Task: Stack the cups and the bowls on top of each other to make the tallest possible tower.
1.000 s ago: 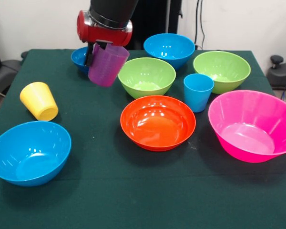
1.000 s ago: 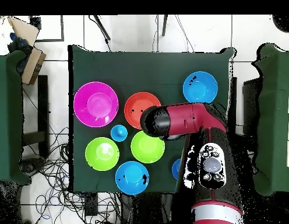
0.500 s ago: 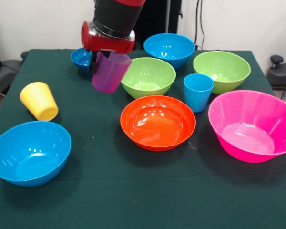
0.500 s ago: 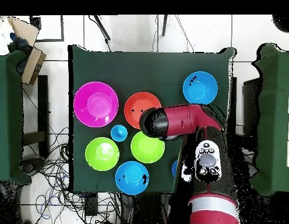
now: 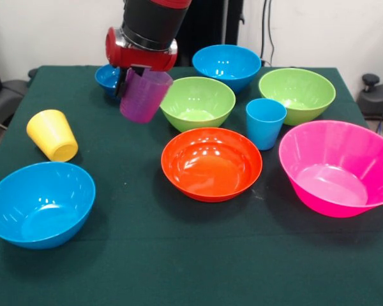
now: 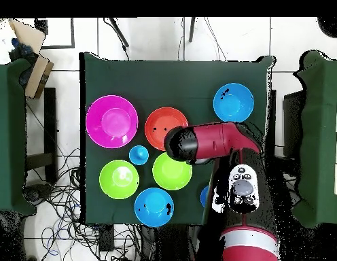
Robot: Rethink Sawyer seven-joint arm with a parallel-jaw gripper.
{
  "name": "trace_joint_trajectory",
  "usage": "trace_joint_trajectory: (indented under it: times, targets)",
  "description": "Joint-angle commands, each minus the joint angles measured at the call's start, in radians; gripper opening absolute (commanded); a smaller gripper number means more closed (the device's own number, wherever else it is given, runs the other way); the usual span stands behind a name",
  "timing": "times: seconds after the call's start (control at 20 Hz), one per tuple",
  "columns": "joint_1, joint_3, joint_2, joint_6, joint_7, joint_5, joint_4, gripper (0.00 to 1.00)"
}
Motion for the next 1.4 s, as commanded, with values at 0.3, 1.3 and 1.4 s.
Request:
trace_joint_trajectory:
  times: [0.3,1.3,1.4]
  targets:
    - [0.021,0.047,0.038,-0.036,0.062,-0.016,0.005,0.0]
    - [0.013,0.054,0.031,-0.009,0.043,-0.006,0.007,0.0]
    - [0.015,0.053,0.032,-0.006,0.041,-0.008,0.005,0.0]
